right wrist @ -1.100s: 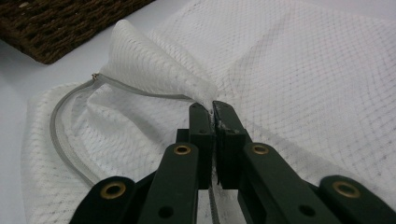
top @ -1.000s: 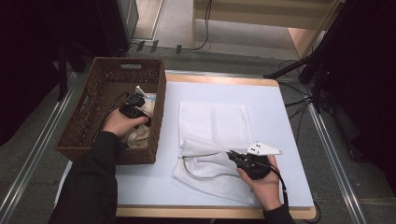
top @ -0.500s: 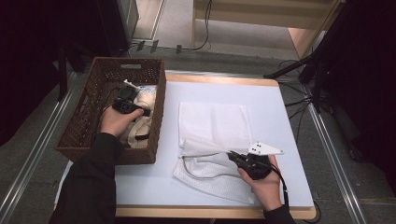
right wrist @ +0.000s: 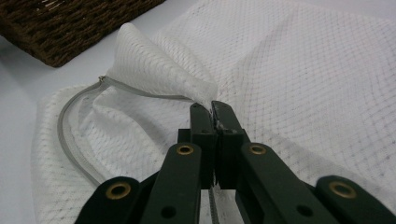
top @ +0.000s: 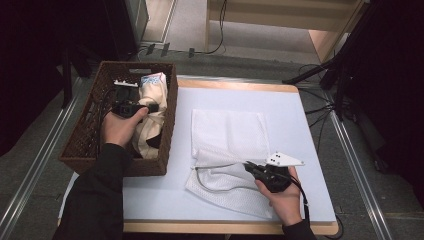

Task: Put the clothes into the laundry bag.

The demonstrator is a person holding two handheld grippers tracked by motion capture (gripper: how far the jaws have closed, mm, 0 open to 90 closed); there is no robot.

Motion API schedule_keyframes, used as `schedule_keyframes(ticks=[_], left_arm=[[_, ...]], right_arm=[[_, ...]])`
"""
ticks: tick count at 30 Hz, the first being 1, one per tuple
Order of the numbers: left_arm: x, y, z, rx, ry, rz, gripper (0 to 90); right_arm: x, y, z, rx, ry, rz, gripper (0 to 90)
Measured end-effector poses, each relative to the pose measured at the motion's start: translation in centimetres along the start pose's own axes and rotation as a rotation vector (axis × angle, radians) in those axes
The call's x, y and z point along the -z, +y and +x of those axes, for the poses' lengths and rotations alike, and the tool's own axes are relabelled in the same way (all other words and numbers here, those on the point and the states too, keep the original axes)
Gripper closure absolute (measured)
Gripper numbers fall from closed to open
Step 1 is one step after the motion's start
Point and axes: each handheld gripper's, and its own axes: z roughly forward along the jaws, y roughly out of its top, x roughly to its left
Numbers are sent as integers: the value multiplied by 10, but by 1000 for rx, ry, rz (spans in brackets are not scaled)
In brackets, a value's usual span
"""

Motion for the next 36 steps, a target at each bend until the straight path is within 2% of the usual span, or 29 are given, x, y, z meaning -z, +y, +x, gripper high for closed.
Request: schedule_keyframes(ticks=[2, 4, 5, 6, 9, 11, 12, 15, 16, 17, 20, 22, 25, 27, 28, 31, 34, 35, 36], left_arm=[[2, 0, 0, 22, -12, -13, 627], [3, 0, 3, 58, -68, -25, 626], [3, 0, 3, 58, -68, -25, 626], [2, 0, 2, 52, -85, -27, 624], [4, 0, -2, 30, -80, -42, 620], [6, 1, -5, 13, -54, -56, 620], [7, 1, -7, 0, -56, -63, 621], [8, 2, -15, -56, -20, -68, 623], [8, 2, -15, -56, -20, -68, 623], [10, 3, -22, -90, -3, -77, 624], [14, 6, -35, -108, 37, -83, 627], [18, 9, -47, -147, 71, -84, 629], [26, 15, -63, -188, 81, -102, 631], [31, 19, -72, -198, 75, -118, 631], [34, 21, -76, -198, 57, -134, 632], [39, 26, -89, -183, -33, -157, 633], [32, 25, -108, -222, -47, -141, 632], [32, 25, -108, -222, -47, -141, 632], [27, 23, -114, -226, -68, -130, 632]], right_arm=[[0, 0, -1, 4, -1, -2, 889], [1, 0, -1, 0, -2, -2, 890], [1, 0, -1, 2, -3, -3, 890], [1, 0, -1, 2, -2, -3, 890], [1, 0, -1, 3, -3, -3, 889], [0, 0, -1, 4, -3, -4, 889], [1, 0, -1, 4, -4, -4, 889], [1, 1, -1, 4, -4, -6, 889], [1, 1, -1, 4, -4, -5, 889], [1, 1, -1, 2, -5, -6, 889], [2, 1, -2, 3, -6, -10, 889], [2, 2, -2, 1, -6, -10, 889], [1, 2, -2, 0, -6, -10, 889], [1, 2, -2, 0, -7, -8, 889], [1, 2, -2, 0, -7, -10, 889], [1, 2, -2, 1, -7, -10, 889], [1, 2, -2, -1, -7, -12, 889], [1, 2, -2, -1, -7, -12, 889], [1, 2, -2, -1, -5, -13, 889]])
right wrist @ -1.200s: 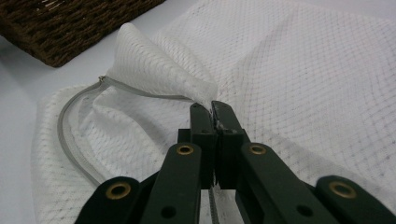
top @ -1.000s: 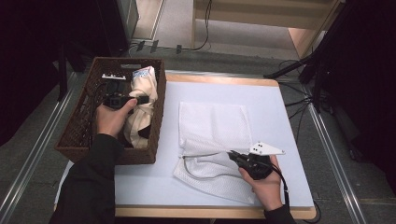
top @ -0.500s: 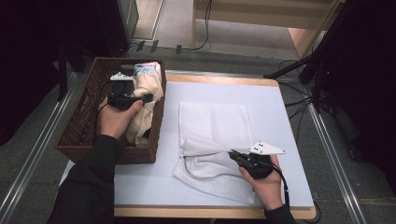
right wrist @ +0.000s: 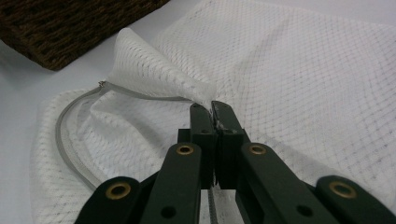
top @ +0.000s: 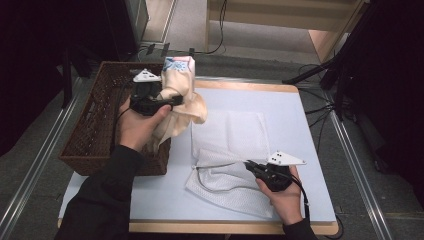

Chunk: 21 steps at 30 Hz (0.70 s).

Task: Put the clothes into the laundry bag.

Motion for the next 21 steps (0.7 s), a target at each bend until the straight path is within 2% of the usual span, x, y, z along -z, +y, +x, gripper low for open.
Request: schedule_keyframes(ticks=[1, 3, 7, 10, 14, 17, 21], left_arm=[[-7, -3, -9, -6, -20, 9, 632], [-15, -6, -19, -19, -36, 26, 631], [-24, -13, -37, -21, -80, 32, 632], [-27, -19, -56, -61, -95, 45, 632], [-27, -29, -73, -44, -162, 42, 632], [-29, -38, -86, -83, -157, 59, 632], [-28, -55, -93, -79, -178, 57, 631]], right_arm=[[1, 0, 0, -2, -1, 1, 889], [1, 0, -1, -2, -1, -3, 889], [2, -1, -3, -5, -3, -4, 889], [3, -1, -4, -10, -6, -7, 889], [4, -1, -6, -17, -7, -9, 890], [4, -1, -6, -19, -7, -8, 889], [4, -1, -6, -14, -9, -9, 889]])
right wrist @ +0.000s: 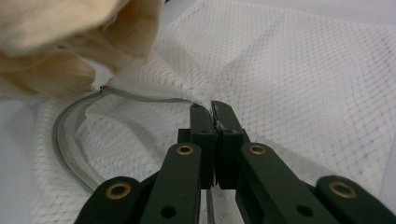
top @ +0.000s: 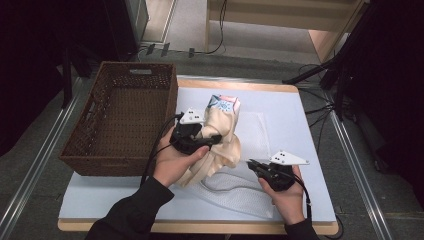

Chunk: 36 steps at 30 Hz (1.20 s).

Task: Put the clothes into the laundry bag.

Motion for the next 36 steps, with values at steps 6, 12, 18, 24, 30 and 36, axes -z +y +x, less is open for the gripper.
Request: schedule_keyframes(ticks=[6, 12, 18, 24, 30, 36], left_arm=[[12, -19, -12, -16, -26, 0, 630], [23, -43, -27, -24, -69, 9, 626], [19, -68, -44, -46, -112, 59, 617], [4, -84, -55, -81, -183, 118, 589], [-29, -97, -59, -108, -182, 186, 494], [-28, -90, -64, -126, -182, 203, 281]], right_arm=[[-1, -1, -3, -9, -2, 7, 889], [-2, -2, -4, -11, -7, 9, 889], [-4, -2, -5, -13, -16, 9, 889], [-5, -2, -8, -25, -28, 8, 889], [-5, -2, -9, -35, -24, 6, 888], [-3, -1, -11, -42, -21, -2, 889]])
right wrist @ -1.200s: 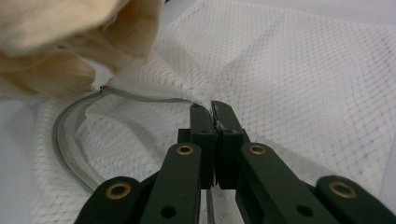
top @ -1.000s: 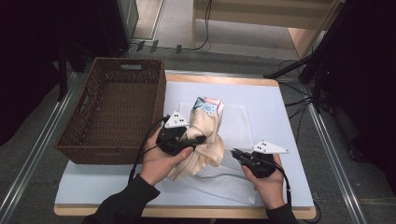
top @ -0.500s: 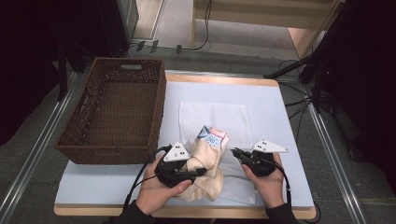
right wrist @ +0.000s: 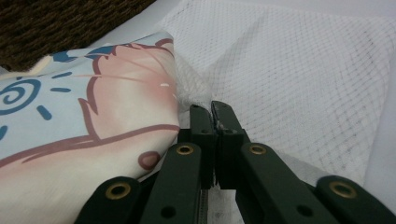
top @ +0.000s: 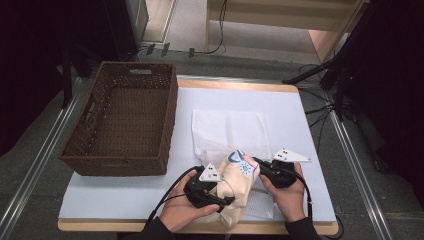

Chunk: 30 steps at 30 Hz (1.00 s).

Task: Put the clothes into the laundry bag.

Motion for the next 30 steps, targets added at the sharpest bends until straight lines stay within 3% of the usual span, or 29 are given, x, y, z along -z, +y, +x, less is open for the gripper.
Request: schedule_keyframes(ticks=[3, 7, 10, 13, 15, 16, 18, 19, 20, 23, 24, 26, 27, 28, 30], left_arm=[[9, 6, -2, -6, 13, -13, 183], [24, 16, 4, 40, -6, -101, 146], [23, 26, 7, 74, -5, -140, 141], [7, 35, 5, 73, 24, -91, 147], [-10, 37, 4, 74, 34, -34, 210], [-17, 36, 4, 64, 30, -11, 261], [-29, 34, 4, 43, 40, 38, 434], [-29, 34, 4, 43, 40, 38, 553], [-32, 34, 3, 32, 19, 66, 596], [-31, 34, 0, -4, -14, 76, 685], [-31, 34, -1, -24, -61, 93, 691], [-32, 34, -1, -18, -76, 99, 695], [-37, 34, 0, -29, -127, 135, 694], [-40, 33, 0, -24, -153, 156, 693], [-43, 33, 1, -14, -160, 166, 686]], right_arm=[[0, 0, 0, 0, 0, -1, 888], [2, 1, 1, -2, 3, -10, 889], [2, 2, 1, -2, 4, -11, 889], [1, 2, 2, -3, 5, -9, 889], [1, 2, 3, -3, 6, -10, 889], [2, 2, 2, 0, 7, -13, 889], [2, 2, 2, -4, 7, -12, 889], [2, 2, 2, -4, 7, -12, 889], [2, 1, 1, -2, 8, -9, 891], [3, 1, -2, -5, 7, -13, 891], [4, 1, -2, -12, 4, -13, 891], [5, 2, -3, -13, 6, -21, 891], [6, 2, -3, -14, 6, -26, 891], [7, 2, -2, -16, 6, -26, 891], [8, 4, -1, -13, 11, -41, 891]])
